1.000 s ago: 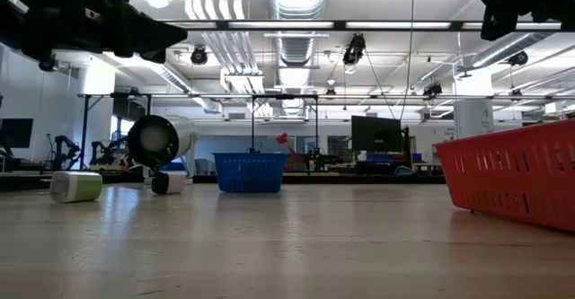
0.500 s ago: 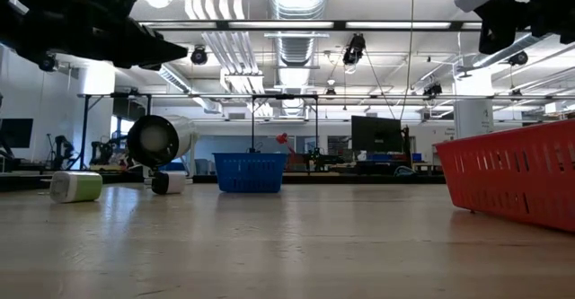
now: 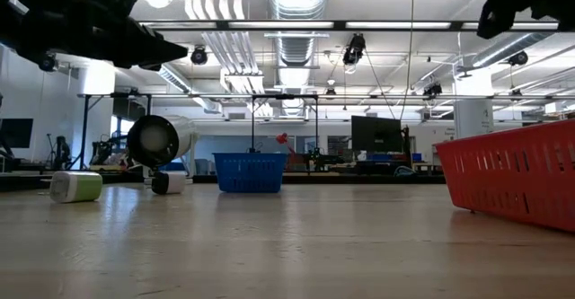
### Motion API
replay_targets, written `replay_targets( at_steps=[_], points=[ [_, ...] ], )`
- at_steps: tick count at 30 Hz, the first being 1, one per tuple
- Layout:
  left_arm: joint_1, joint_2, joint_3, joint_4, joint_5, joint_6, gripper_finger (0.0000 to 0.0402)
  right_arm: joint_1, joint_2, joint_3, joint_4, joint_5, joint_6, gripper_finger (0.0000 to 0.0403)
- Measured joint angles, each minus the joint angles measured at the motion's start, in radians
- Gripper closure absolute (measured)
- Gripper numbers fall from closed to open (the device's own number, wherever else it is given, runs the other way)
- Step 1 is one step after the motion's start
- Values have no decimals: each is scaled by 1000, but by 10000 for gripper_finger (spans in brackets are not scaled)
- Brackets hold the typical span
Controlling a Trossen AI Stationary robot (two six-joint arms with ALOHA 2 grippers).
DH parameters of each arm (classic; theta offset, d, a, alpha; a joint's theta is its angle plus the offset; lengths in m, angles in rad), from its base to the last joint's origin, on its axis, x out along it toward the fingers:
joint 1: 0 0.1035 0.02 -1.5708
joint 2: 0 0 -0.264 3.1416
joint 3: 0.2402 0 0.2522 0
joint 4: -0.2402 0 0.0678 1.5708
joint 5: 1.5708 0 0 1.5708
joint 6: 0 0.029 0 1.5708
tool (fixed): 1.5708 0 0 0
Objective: Pick & Place Office items
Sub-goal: Put the white charger adapter into the red bin
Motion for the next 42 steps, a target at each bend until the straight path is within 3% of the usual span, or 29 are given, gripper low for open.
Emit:
replay_targets(
  at_steps=[8, 24, 35, 42],
  points=[
    [0, 0, 0, 8, 0, 3, 388, 0, 214, 134, 9, -7, -18, 205],
    [0, 0, 0, 7, 0, -11, 390, 66, 799, 788, -709, -11, 39, 205],
    [0, 0, 0, 7, 0, -19, 390, 230, 1097, 1052, -1149, -2, 237, 205],
    [0, 0, 0, 7, 0, -20, 390, 333, 1324, 1151, -1286, 0, 265, 205]
  ],
)
